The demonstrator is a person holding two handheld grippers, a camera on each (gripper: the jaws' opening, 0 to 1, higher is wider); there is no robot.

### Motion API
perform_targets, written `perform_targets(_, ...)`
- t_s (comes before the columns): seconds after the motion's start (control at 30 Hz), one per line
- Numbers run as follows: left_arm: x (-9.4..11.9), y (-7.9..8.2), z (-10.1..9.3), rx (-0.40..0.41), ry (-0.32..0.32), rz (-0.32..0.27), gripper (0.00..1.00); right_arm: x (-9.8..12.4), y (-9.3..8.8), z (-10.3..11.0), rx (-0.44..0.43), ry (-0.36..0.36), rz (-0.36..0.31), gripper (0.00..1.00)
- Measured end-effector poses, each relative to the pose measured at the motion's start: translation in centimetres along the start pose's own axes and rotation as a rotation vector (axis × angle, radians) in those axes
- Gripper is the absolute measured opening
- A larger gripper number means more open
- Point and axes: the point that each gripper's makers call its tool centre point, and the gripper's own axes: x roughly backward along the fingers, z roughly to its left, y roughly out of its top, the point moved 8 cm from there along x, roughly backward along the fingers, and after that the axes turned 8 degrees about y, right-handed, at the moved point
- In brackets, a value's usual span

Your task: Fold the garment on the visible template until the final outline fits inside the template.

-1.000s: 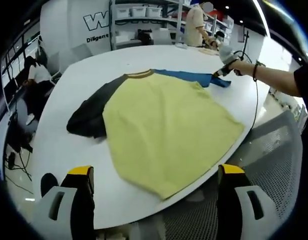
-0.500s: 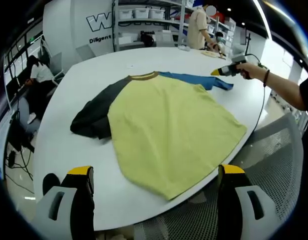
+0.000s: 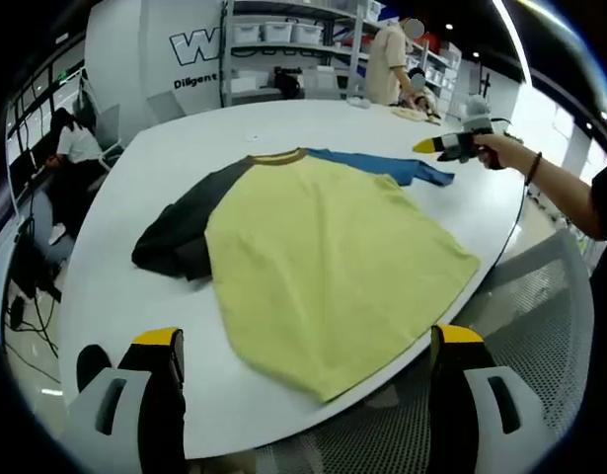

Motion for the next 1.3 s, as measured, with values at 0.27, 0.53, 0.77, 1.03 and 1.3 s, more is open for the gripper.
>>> perform_targets(0.27, 0.3, 0.0, 0.2, 0.004, 0.002, -0.013, 0.99, 0.6, -1.5, -1.1, -0.032, -0.058, 0.002, 0.83)
perform_targets(0.53, 0.9, 1.1, 0.1, 0.048, -0.001, -0.137, 0.99, 1.1, -2.9, -3.5, -0.054, -0.212, 0.019, 0.66)
perform_targets(0.77, 1.1, 1.2, 0.1, 0.043, 0.013, -0.163, 0.99, 1.0, -3.3, -4.3, -0.087, -0.283, 0.016, 0.54)
perform_targets(1.03, 1.1, 1.0, -0.2, -0.029, 0.019, -0.162, 0.99, 0.5, -3.8, -3.6, -0.124, -0.351, 0.014, 0.42)
perform_targets(1.3, 1.2, 0.9, 0.1, -0.021, 0.027, -0.187, 0.94, -0.1, -4.0, -3.5, -0.101, -0.418, 0.03, 0.29)
